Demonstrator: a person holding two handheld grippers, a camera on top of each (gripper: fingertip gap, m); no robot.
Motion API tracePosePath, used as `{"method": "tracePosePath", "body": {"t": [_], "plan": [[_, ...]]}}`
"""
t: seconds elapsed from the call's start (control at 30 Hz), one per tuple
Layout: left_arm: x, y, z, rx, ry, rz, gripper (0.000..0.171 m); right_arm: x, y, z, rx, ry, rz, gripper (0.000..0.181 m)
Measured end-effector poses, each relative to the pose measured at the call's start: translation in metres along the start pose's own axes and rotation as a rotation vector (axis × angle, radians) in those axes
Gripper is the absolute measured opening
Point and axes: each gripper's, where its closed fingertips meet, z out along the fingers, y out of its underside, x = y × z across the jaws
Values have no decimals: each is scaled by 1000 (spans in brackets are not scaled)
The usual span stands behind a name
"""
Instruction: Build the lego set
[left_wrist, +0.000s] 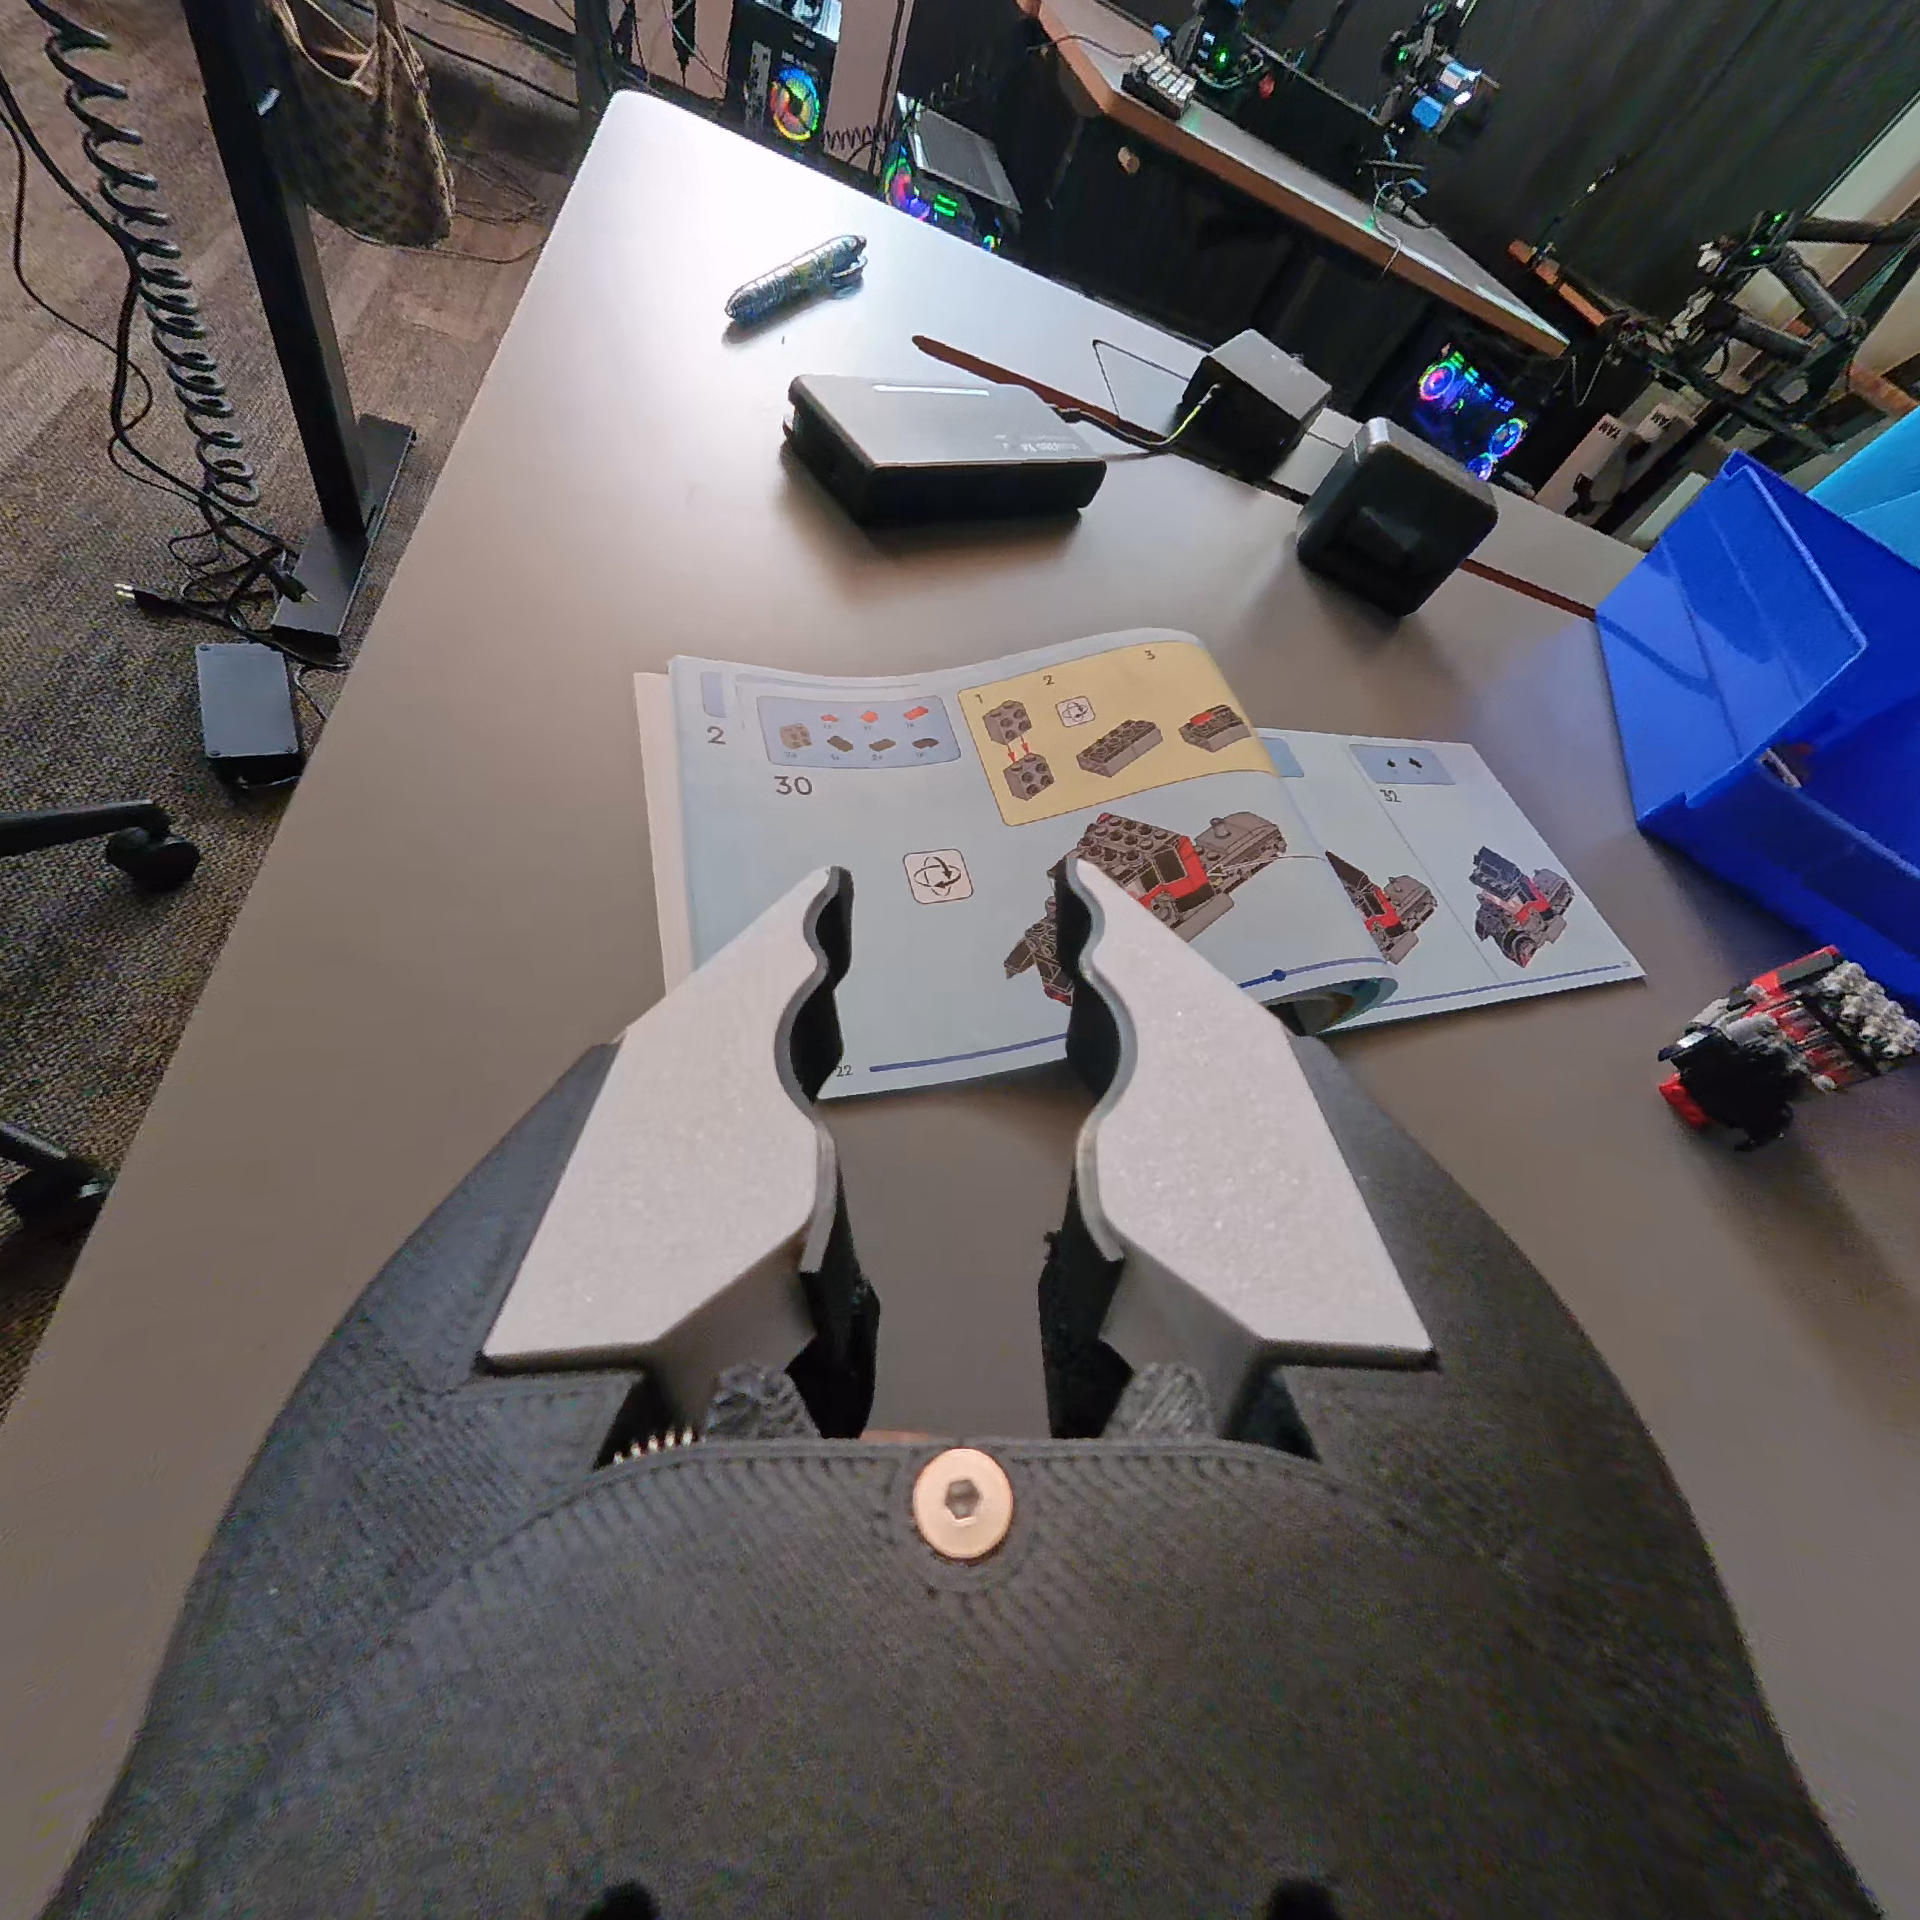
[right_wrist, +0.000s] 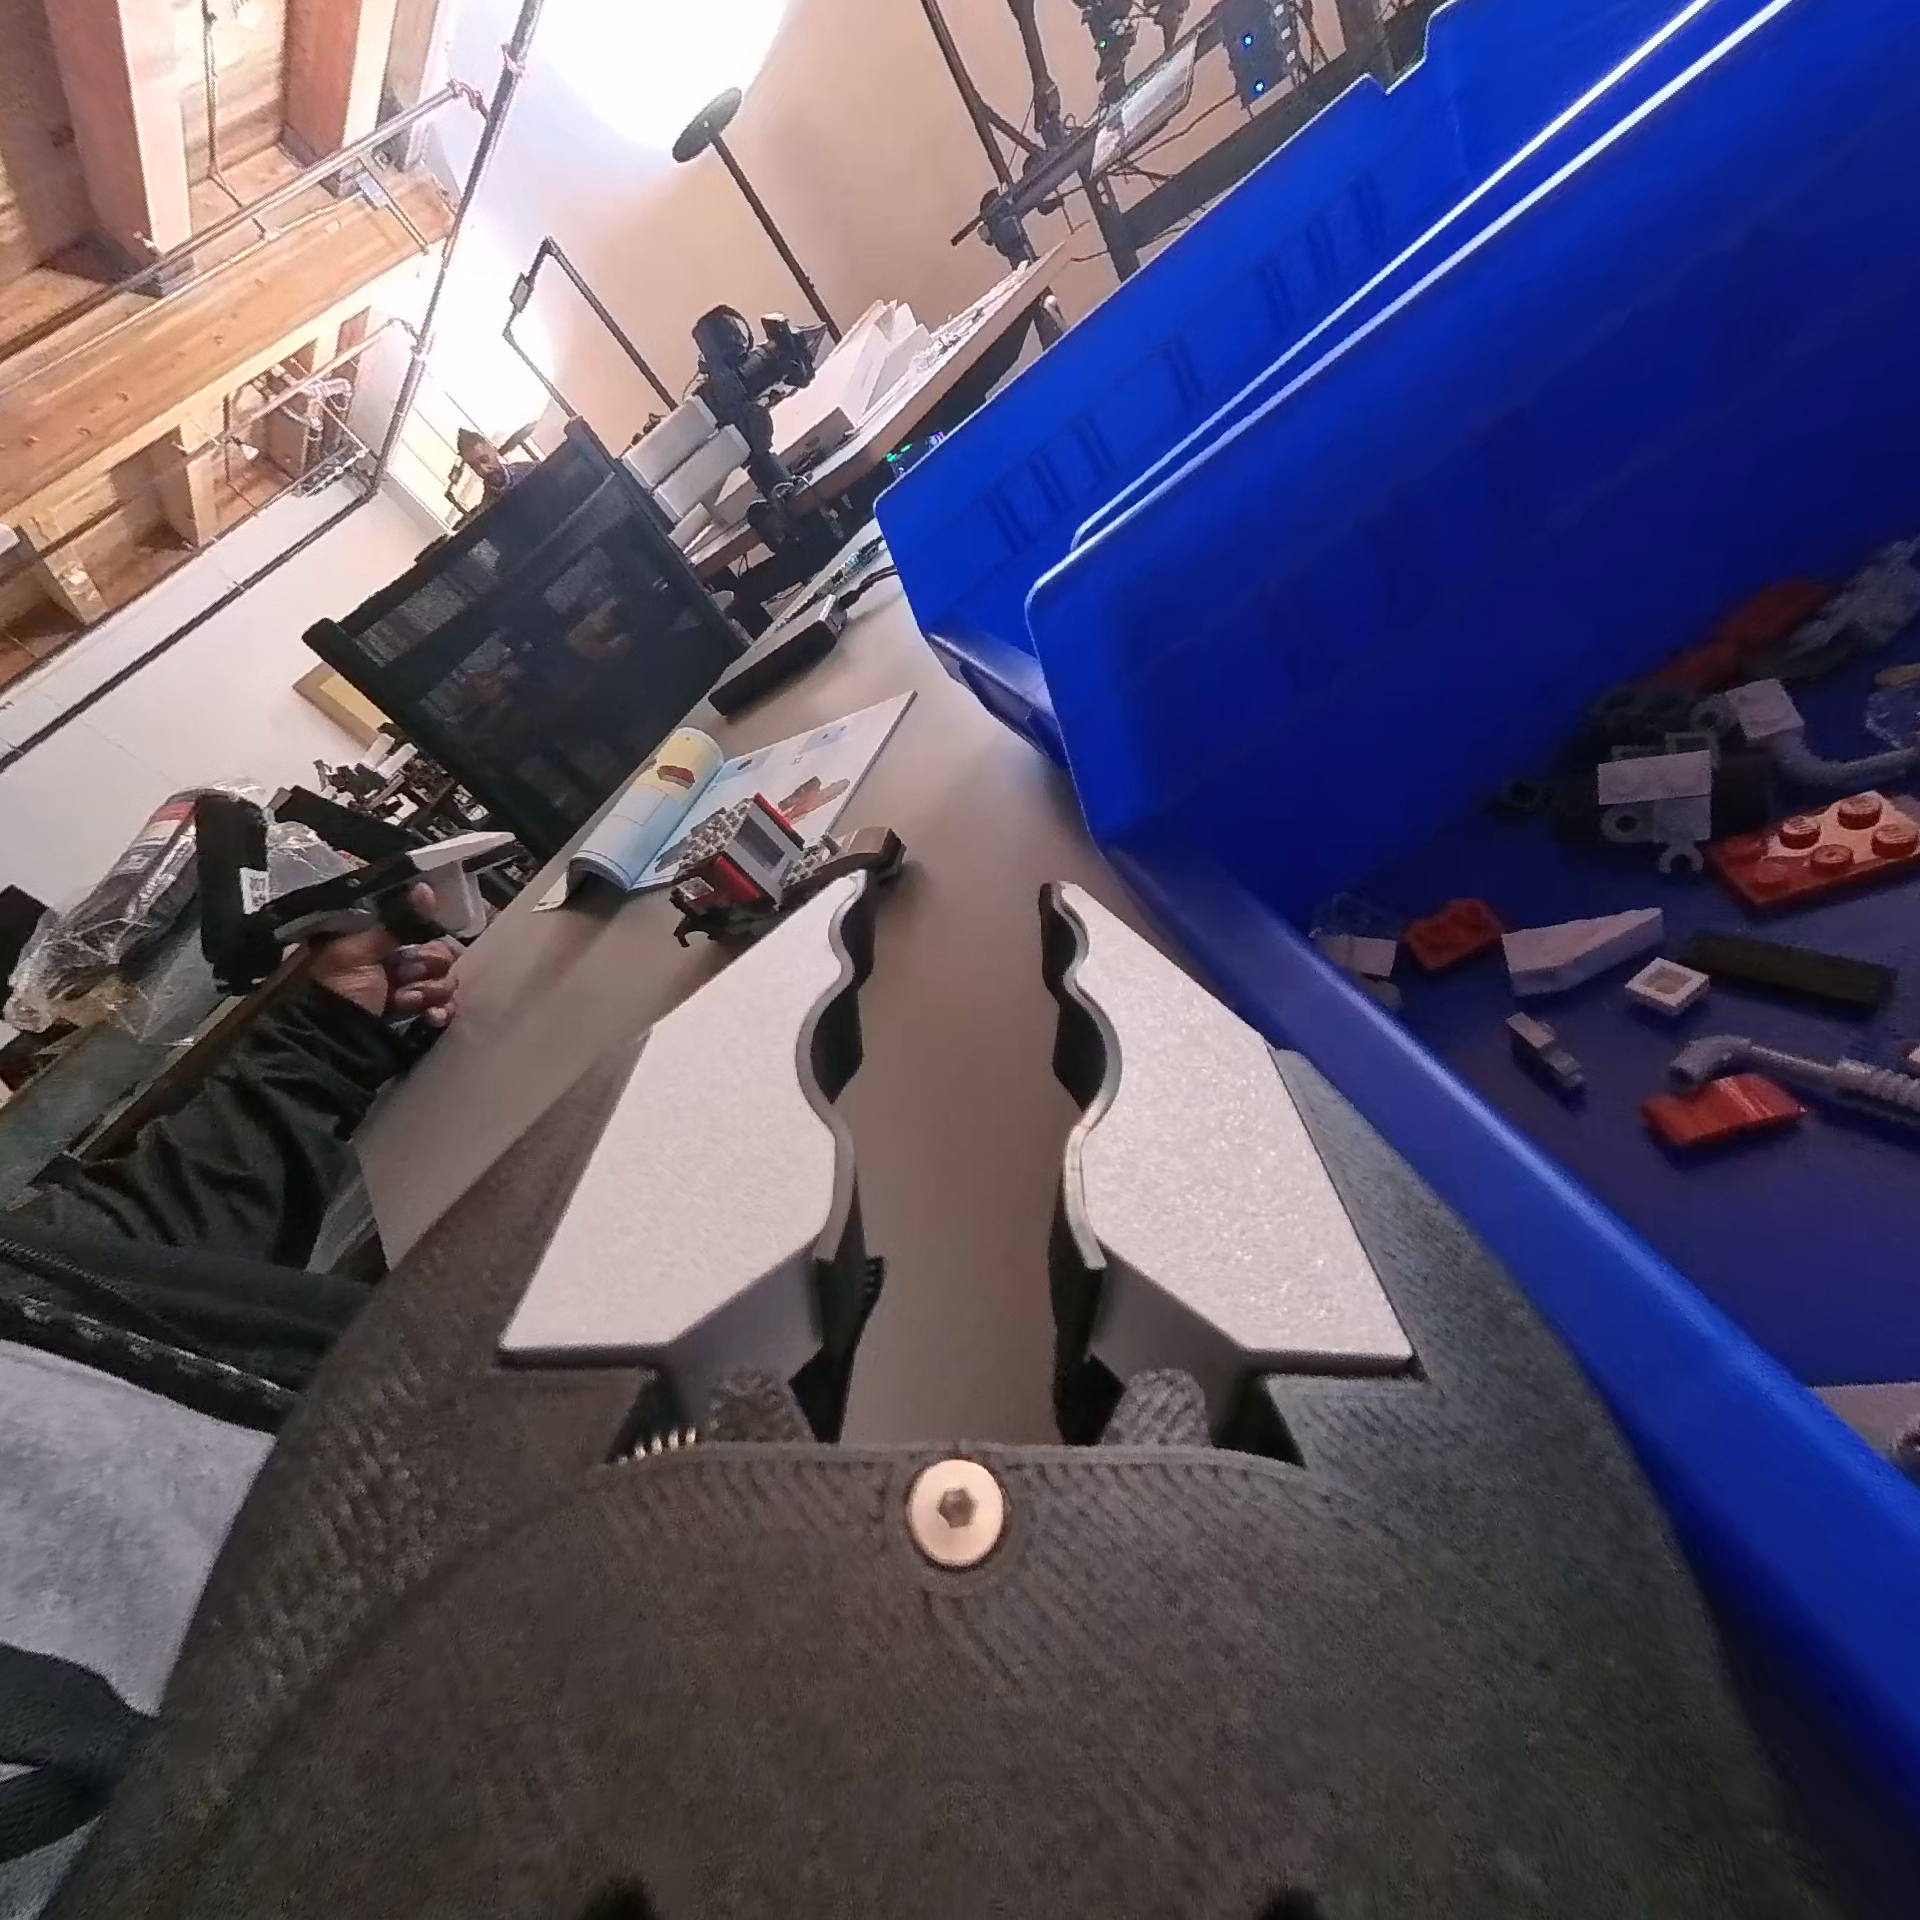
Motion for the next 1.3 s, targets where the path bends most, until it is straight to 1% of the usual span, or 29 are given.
{"method": "tracePosePath", "body": {"t": [1.3], "plan": [[0, -3, -3, 27, 20, -18, 40, 0, -1, -1, 7, 6, -11, 32]]}}
